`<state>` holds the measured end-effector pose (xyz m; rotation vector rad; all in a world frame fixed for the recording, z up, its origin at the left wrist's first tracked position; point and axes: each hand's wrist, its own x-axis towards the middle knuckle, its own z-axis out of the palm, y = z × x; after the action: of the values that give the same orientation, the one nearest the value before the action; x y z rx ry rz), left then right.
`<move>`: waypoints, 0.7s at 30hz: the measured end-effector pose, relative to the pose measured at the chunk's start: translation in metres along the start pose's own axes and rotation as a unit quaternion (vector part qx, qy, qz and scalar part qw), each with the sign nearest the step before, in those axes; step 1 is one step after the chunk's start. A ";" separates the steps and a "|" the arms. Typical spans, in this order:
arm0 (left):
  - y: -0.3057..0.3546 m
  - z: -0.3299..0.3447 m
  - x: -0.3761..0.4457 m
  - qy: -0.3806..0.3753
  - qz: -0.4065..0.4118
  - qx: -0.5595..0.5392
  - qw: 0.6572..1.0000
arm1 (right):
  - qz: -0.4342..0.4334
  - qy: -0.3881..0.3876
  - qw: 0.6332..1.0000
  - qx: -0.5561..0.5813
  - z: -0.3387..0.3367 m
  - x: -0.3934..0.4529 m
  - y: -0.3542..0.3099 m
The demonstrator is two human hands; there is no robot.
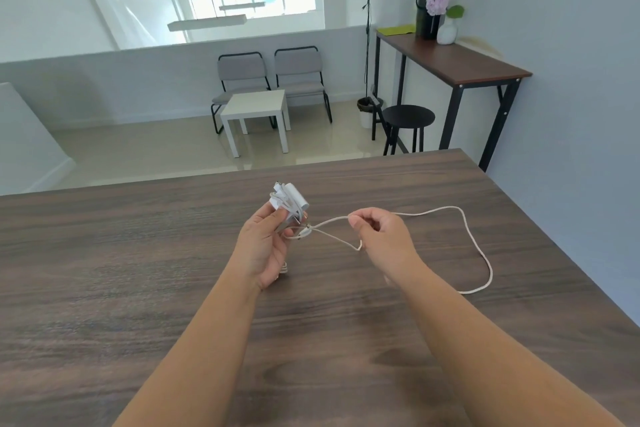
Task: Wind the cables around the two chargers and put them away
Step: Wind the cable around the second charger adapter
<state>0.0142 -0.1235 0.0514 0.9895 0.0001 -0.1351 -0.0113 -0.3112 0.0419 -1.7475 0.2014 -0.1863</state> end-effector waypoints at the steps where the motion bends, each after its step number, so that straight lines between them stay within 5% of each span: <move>1: -0.001 0.002 0.000 -0.001 -0.002 0.005 1.000 | 0.029 0.004 0.996 0.085 0.001 -0.001 0.001; 5: -0.006 0.015 -0.002 -0.024 -0.017 0.018 0.999 | 0.085 0.018 0.963 0.255 0.005 -0.004 -0.005; 12: -0.011 0.023 -0.008 -0.047 -0.016 0.017 0.999 | 0.103 0.103 0.961 0.233 0.005 -0.011 -0.011; 17: -0.016 0.022 -0.010 -0.037 -0.004 0.019 0.999 | 0.057 -0.036 0.917 0.393 0.009 -0.019 -0.014; 21: -0.015 0.023 -0.011 0.015 0.007 -0.004 1.000 | 0.095 -0.023 0.865 0.492 0.002 -0.021 -0.005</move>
<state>0.0002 -0.1494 0.0526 0.9828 0.0211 -0.1076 -0.0315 -0.3037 0.0463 -0.7010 0.1929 -0.0738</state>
